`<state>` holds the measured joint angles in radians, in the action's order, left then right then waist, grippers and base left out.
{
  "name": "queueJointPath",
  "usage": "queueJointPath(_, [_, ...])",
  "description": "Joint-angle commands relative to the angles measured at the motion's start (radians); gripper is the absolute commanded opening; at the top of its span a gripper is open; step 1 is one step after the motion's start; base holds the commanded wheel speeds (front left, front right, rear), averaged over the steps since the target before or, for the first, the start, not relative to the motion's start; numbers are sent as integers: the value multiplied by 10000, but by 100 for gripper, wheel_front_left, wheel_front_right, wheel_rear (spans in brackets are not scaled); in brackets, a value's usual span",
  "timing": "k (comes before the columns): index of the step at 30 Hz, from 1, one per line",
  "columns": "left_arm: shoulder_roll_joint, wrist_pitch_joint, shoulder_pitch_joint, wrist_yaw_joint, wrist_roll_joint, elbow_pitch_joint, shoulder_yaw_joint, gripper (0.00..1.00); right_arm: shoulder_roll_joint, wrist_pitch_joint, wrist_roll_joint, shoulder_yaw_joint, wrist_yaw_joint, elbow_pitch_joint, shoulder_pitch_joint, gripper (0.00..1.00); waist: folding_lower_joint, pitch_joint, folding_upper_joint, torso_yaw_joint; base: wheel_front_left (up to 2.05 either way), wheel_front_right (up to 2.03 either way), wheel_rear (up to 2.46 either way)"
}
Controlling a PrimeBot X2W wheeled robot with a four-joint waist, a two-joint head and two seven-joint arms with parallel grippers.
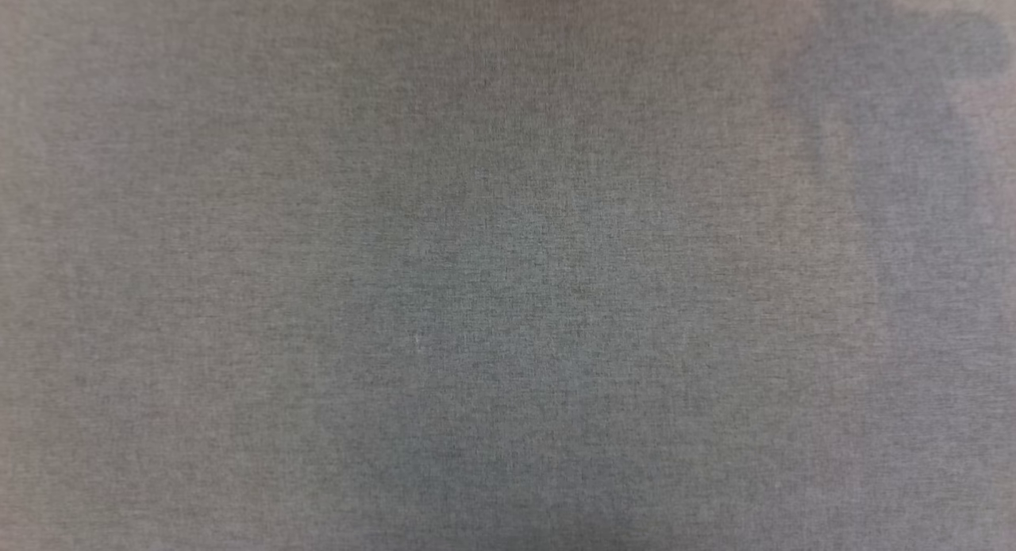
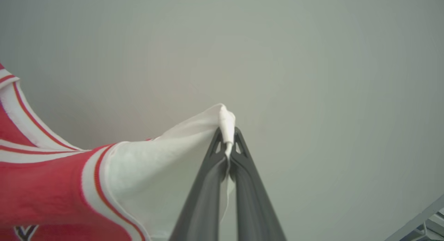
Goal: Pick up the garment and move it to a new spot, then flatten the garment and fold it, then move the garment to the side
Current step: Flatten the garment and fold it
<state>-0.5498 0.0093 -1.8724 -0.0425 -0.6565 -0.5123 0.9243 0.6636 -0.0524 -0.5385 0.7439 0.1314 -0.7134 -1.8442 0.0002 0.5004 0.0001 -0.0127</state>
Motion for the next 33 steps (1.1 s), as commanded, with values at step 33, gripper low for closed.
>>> queueJointPath(33, [56,-2500,6178,589,-1854,-1518,315,0,-361,2593,-3161,3356,-7,-418,5111,0,-2,-1454,-1,35,0,0,0])
